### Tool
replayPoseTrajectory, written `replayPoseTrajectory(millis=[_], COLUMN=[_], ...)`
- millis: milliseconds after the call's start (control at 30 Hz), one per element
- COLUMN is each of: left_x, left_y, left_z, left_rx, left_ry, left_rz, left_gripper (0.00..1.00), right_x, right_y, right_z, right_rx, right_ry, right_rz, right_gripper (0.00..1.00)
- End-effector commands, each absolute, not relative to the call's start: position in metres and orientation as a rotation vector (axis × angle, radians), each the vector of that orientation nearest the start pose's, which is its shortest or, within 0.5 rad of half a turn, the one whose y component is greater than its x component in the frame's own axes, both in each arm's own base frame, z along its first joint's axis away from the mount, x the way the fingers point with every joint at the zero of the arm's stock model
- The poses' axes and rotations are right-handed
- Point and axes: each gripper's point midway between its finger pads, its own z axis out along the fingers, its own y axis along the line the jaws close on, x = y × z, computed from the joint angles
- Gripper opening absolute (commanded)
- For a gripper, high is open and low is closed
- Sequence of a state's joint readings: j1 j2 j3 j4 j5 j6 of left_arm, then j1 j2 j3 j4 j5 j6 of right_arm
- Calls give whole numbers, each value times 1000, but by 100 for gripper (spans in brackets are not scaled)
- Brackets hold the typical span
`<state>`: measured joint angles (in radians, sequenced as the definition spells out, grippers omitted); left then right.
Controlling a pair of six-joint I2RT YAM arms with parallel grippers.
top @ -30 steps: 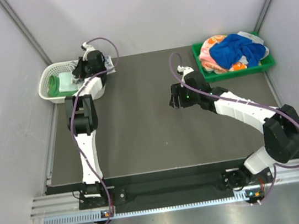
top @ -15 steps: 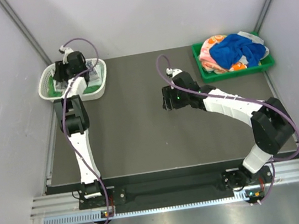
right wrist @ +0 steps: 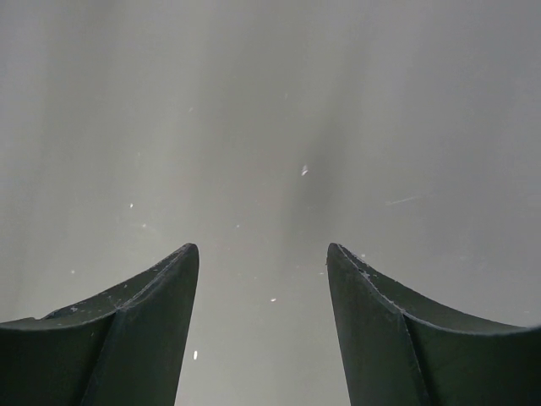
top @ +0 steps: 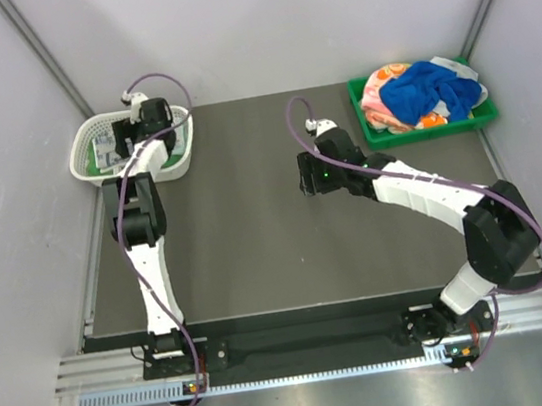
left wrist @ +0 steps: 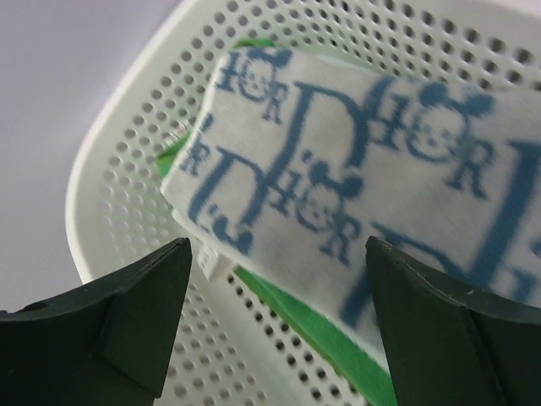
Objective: Fold and stack the towels
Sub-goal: Neatly place the folded towel into the bin, then grab crumpled towel
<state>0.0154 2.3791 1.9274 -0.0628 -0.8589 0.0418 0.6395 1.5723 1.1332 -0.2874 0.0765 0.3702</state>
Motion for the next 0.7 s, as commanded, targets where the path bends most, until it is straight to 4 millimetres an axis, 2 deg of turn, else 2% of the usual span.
replayPoseTrajectory(millis=[0,67,133,167,200,267,300,333,367,400,433,467,500,533,567,600,633,667], left_x=[598,596,592,588,582,575,569,561,555,544,536,524,510,501,488,471,460,446], left_y=[100,50,25,13,-14,-44,-75,-89,-104,-135,-149,-169,-192,-206,-219,-246,-257,-262], left_z=[178,170,172,180,173,181,181,179,188,187,189,193,189,189,194,190,191,200], left_rx=[-597,-534,-519,-519,-503,-470,-429,-404,-403,-348,-332,-308,-268,-250,-247,-180,-144,-120], left_ry=[1825,1840,1838,1825,1840,1845,1856,1881,1879,1901,1915,1953,1987,2009,2040,2086,2102,2106], left_rz=[697,599,551,530,478,404,365,357,307,258,224,131,71,12,-68,-169,-212,-230], left_gripper=[88,88,88,87,87,86,86,86,85,84,84,83,82,81,79,77,76,76], right_x=[356,366,377,379,384,400,406,419,425,432,444,452,459,469,477,483,492,500], right_y=[241,225,209,200,190,158,145,115,100,85,54,40,27,5,-5,-12,-22,-27], right_z=[180,187,196,195,198,206,208,213,215,216,227,215,215,222,205,201,206,187], right_rx=[-218,-160,-109,-93,-65,23,61,144,184,222,292,322,355,411,432,449,475,484], right_ry=[2190,2169,2150,2163,2156,2148,2145,2132,2124,2118,2086,2109,2105,2079,2113,2119,2100,2137], right_rz=[386,333,282,249,214,156,138,94,70,38,-32,-82,-121,-156,-192,-210,-216,-236], right_gripper=[63,63,63,63,63,63,64,63,64,64,64,64,64,64,63,63,63,63])
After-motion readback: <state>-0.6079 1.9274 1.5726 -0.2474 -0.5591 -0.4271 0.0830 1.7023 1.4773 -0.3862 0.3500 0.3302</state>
